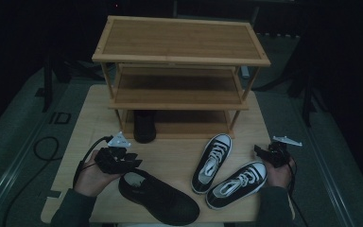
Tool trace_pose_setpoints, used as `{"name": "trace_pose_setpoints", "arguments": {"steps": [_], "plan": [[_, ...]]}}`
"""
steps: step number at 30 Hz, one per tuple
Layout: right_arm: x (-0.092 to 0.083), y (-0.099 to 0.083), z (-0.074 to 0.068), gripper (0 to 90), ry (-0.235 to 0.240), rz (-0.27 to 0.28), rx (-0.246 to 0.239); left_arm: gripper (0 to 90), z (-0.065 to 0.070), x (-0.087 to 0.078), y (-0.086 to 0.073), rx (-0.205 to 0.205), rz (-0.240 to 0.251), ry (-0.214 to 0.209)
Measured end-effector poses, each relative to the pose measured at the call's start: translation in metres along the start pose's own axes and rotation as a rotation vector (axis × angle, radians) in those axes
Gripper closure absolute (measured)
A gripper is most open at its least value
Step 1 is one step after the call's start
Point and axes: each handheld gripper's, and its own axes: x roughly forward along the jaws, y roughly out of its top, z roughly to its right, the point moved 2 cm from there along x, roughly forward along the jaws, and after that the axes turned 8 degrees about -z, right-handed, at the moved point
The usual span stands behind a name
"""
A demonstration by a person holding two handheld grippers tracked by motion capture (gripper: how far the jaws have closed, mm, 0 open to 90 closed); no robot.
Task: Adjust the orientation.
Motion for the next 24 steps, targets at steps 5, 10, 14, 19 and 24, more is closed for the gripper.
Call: {"name": "trace_pose_setpoints", "arguments": {"steps": [5,10,14,19,24], "plan": [[0.0,0.0,0.0,30.5,-0.001,0.0,-0.001,65.2,0.0,0.001,-0.008,-0.003,-0.026,-0.004],[0.0,0.0,0.0,30.5,-0.001,0.0,-0.001,67.7,0.0,0.004,-0.011,0.001,-0.052,0.001],[0.0,0.0,0.0,30.5,-0.001,0.0,-0.001,80.3,-0.002,0.003,-0.011,-0.003,-0.054,-0.002],[0.0,0.0,0.0,30.5,0.0,0.0,0.0,86.9,-0.002,0.001,-0.011,0.004,-0.077,0.02],[0.0,0.0,0.0,30.5,0.0,0.0,0.0,87.0,-0.01,-0.004,-0.018,-0.02,-0.071,0.023]]}}
